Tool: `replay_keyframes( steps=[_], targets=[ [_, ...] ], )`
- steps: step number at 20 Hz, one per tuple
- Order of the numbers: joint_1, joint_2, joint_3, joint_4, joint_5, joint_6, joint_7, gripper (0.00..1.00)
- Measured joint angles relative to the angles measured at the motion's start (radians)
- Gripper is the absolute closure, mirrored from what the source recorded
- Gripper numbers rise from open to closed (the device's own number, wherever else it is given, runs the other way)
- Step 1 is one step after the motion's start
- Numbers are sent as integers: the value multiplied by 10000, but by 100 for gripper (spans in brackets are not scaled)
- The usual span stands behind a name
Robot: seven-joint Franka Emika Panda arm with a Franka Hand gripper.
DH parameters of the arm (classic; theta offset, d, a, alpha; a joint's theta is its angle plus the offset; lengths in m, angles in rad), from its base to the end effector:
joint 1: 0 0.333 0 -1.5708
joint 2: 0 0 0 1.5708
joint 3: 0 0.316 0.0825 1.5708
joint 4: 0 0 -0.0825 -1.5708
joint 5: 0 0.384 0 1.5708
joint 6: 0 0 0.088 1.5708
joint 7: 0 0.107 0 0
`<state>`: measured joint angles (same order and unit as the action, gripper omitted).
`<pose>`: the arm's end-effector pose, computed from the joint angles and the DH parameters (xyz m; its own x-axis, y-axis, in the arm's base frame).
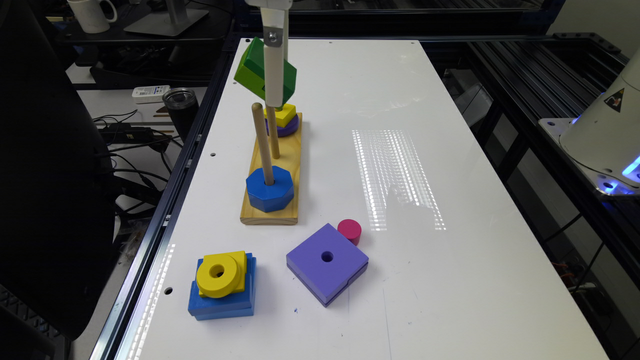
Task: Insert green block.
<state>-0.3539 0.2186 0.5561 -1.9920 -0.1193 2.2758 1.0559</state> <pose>0.5907 0.1062 0.3783 0.6970 -0.7162 0.0356 -0.7109 -0.6966 -0.0966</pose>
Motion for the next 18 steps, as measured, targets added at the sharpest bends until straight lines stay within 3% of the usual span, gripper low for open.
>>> replay_keyframes(
  steps=[7, 14, 18],
  targets=[
    [44, 51, 23, 116, -1, 0, 13, 100],
    [69, 593, 93, 652, -198, -15, 67, 100],
    [75, 632, 99, 690, -215, -22, 70, 100]
  ],
)
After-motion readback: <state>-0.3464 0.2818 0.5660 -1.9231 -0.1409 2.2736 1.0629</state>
